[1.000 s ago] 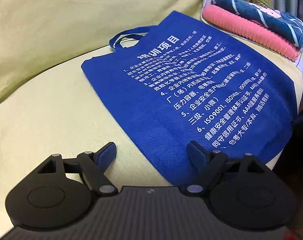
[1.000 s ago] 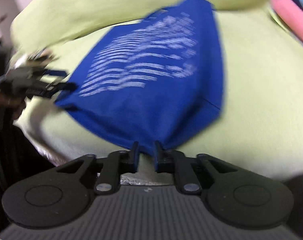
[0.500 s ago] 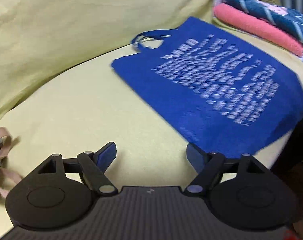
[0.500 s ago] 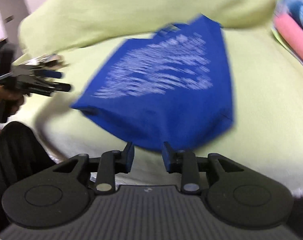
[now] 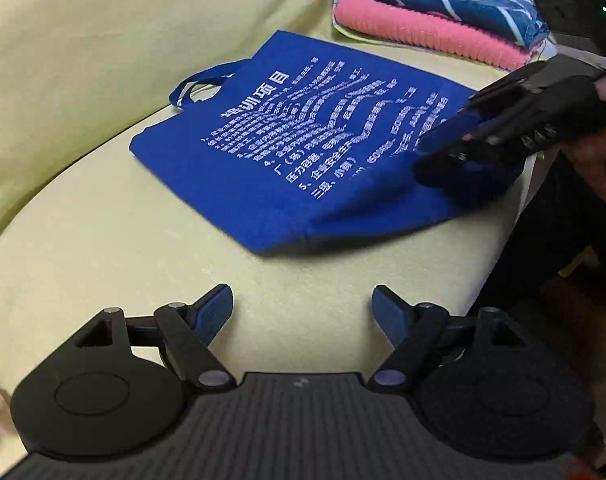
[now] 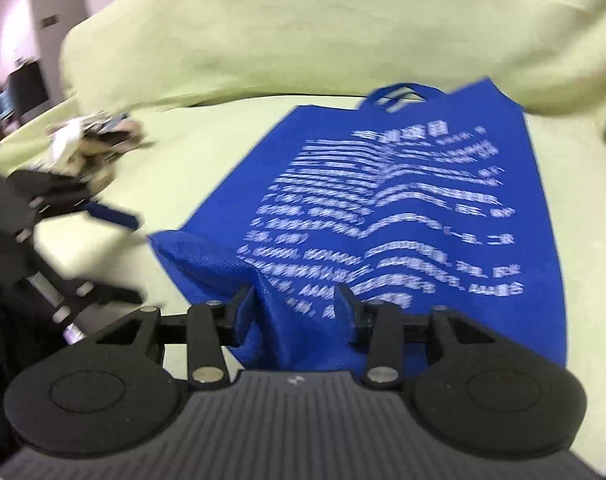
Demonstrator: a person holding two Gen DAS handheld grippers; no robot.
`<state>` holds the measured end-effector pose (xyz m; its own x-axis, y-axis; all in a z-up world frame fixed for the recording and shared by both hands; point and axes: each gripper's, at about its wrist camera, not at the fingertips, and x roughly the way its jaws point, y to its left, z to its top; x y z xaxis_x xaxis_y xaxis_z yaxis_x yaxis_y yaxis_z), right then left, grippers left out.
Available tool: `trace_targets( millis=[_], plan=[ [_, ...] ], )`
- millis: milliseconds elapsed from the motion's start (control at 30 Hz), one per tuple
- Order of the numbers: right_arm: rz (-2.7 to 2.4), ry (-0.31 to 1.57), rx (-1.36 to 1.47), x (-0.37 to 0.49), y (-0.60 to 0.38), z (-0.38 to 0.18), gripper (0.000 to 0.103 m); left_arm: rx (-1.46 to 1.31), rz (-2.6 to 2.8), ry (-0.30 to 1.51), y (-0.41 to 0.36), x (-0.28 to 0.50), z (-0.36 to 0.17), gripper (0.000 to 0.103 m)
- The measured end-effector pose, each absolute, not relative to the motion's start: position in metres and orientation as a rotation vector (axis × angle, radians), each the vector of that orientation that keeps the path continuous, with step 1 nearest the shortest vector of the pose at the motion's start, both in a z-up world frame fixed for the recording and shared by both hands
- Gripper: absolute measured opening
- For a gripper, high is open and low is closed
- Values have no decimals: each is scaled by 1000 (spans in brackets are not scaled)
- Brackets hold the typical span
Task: Fold shopping bag
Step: 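Lower the blue bag flat onto the sofa with the right gripper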
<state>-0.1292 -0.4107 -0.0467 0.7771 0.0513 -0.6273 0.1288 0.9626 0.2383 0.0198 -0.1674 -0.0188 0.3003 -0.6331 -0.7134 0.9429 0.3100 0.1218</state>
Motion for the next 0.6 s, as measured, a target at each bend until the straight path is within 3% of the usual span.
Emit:
trace_targets(
  millis=[167, 367, 600],
  plan=[
    [-53, 677, 477, -129, -435, -52, 37, 514, -1125, 619, -168, 22, -16, 78],
    [-44, 685, 445, -128, -429, -56, 37, 361, -1127, 630, -180, 32, -8, 78],
    [-60, 642, 379, -156, -433, -40, 39, 430, -1144, 631, -185, 23, -3, 78]
  ],
)
